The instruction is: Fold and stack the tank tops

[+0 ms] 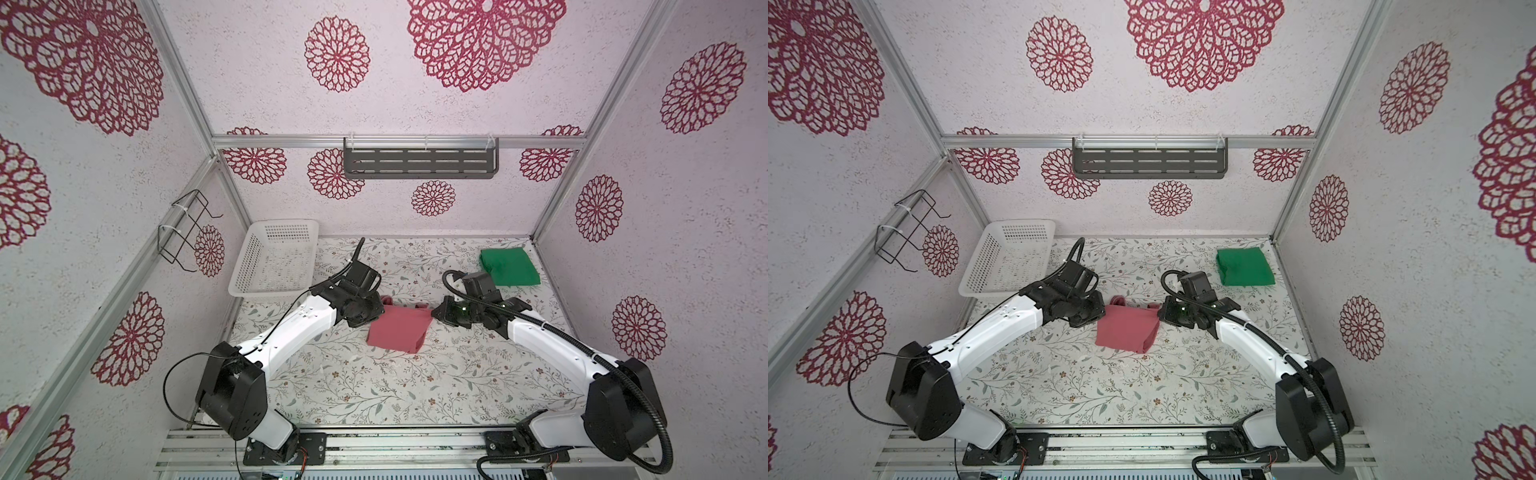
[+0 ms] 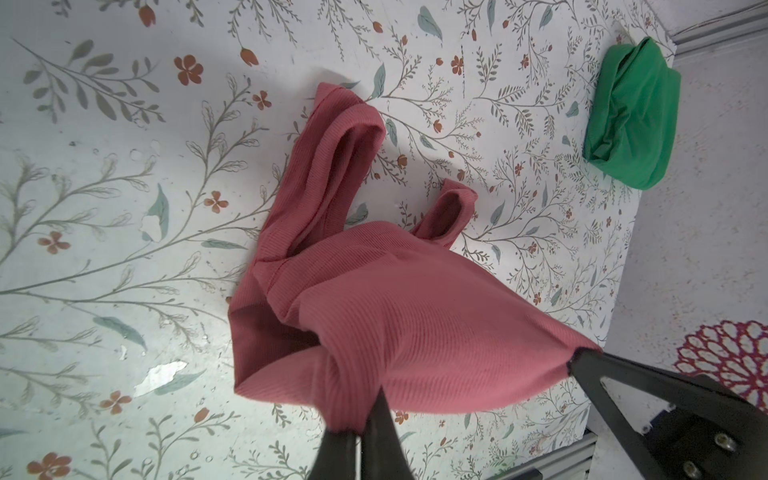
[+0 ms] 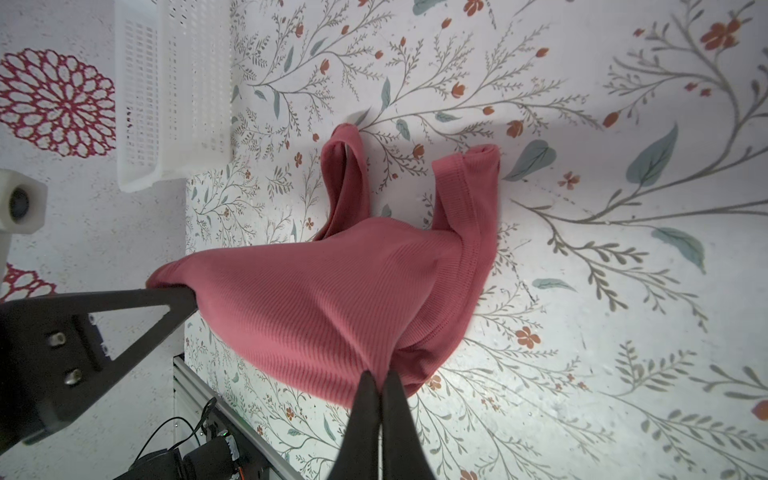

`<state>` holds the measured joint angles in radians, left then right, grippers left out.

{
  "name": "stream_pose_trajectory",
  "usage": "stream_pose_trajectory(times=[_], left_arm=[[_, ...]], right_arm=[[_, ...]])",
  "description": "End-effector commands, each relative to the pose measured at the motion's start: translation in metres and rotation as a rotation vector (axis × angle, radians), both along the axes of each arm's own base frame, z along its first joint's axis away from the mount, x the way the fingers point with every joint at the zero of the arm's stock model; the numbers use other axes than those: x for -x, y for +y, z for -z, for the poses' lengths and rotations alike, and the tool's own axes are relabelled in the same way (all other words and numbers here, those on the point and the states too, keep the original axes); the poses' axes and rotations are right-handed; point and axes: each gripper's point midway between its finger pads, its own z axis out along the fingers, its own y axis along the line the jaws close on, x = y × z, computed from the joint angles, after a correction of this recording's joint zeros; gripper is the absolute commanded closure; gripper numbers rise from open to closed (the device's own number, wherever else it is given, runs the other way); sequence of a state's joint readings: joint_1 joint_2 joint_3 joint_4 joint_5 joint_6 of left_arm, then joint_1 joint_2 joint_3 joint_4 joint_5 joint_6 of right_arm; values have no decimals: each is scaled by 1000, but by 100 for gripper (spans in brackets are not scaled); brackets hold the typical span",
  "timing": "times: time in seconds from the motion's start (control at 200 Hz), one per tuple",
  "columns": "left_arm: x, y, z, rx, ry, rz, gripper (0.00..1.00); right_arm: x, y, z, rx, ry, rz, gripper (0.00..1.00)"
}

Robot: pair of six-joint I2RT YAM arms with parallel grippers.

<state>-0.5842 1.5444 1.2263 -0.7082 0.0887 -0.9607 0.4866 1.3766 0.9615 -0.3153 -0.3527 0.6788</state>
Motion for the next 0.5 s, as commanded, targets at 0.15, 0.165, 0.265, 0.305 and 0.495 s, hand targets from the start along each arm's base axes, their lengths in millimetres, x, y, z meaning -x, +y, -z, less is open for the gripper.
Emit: stream_pose_trajectory(times=[0.15,0.165,0.265,0.305,0.495], left_arm=[[26,17,0,15,-9,-53,100],[29,18,1,14,-7,-55,100],[48,22,7,2,0,-69,100],[55,24,11,-5,3,-74,100],[84,29,17,-24,2,-90,100]], right_arm=[[41,11,-21,-43,19,-82,100],[45,12,-20,-45,24,-87,100],[72,19,-12,-57,58,-105,100],[82,23,-9,-68,72,-108,100],[117,36,-2,-127,114,-107,100]])
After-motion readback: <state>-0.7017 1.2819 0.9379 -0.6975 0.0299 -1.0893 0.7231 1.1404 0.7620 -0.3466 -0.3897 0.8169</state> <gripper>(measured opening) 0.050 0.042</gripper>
